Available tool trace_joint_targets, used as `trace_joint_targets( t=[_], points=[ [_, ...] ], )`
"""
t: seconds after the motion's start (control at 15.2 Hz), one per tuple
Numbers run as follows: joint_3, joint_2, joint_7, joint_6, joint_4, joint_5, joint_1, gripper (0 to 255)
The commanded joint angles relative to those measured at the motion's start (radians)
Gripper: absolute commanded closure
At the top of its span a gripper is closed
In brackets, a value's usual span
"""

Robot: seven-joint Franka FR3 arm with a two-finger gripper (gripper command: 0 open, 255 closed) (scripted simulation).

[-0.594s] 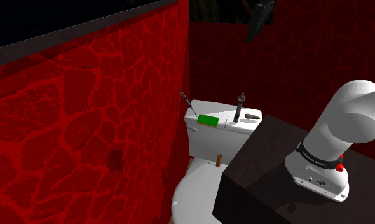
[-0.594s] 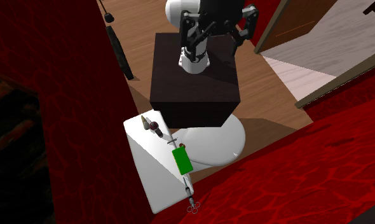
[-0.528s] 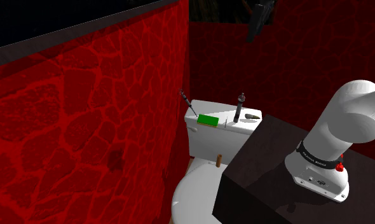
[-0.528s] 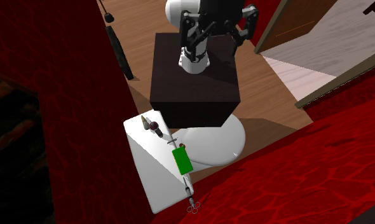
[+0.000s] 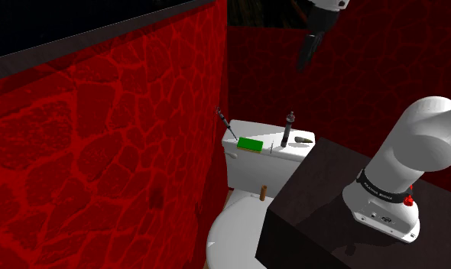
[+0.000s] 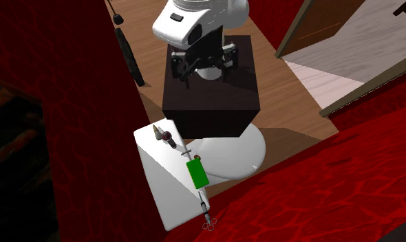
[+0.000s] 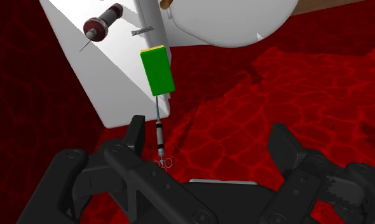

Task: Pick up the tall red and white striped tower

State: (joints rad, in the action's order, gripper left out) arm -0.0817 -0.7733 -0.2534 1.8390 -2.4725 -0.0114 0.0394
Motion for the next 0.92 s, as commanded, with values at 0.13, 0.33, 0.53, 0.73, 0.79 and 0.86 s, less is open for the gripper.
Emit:
trace_joint_targets(
  t=[0.13,0.33,0.53,0.73,0.79,0.86],
  points=[
    [-0.075,0.019,-0.075,0.125,-0.098,0.008,0.017,0],
    [-0.137,0.057,-0.136,0.224,-0.156,0.010,0.028,0],
    [-0.203,0.115,-0.204,0.327,-0.201,0.006,0.032,0],
    [-0.275,0.193,-0.282,0.432,-0.231,-0.011,0.025,0],
    [-0.301,0.223,-0.311,0.468,-0.237,-0.021,0.020,0],
    [-0.328,0.256,-0.341,0.503,-0.242,-0.034,0.012,0]
  ],
)
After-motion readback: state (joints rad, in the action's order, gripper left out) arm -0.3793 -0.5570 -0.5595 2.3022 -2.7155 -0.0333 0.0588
